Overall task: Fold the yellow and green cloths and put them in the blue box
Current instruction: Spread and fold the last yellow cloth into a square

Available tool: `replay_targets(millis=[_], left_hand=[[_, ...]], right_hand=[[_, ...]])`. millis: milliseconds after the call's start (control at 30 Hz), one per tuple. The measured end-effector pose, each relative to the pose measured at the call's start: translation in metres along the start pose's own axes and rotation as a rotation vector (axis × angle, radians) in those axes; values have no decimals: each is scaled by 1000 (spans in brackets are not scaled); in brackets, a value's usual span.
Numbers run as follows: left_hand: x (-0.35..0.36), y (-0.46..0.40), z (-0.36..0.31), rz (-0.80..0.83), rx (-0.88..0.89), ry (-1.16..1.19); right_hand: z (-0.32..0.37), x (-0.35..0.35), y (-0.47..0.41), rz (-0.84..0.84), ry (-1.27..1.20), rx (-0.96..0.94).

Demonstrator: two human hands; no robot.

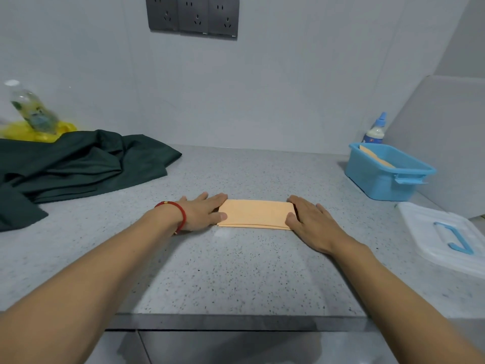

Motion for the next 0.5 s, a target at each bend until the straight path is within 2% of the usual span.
replay_targets(millis=[133,267,367,500], left_hand=[[-6,0,-12,-102,22,83],[-6,5,-16,-249,61,169],[-3,9,-18,-279,97,260],[-6,9,-25,-306,90,491]], right_hand=[[6,-10,4,-112,-86,-7],[6,-19,12,-132,-280,-24],[3,-25,19,-142,-455,-33],[0,-29,21,-216,-668,18]])
Point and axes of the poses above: each hand's wrist, its own y-axis away from the middle knuckle, its own x-axis out of the palm, z = x × y, the point moved 3 cm from there along -y, towards the middle knuckle, and after that the axes turned 5 degrees about -z, right-handed, at the moved point
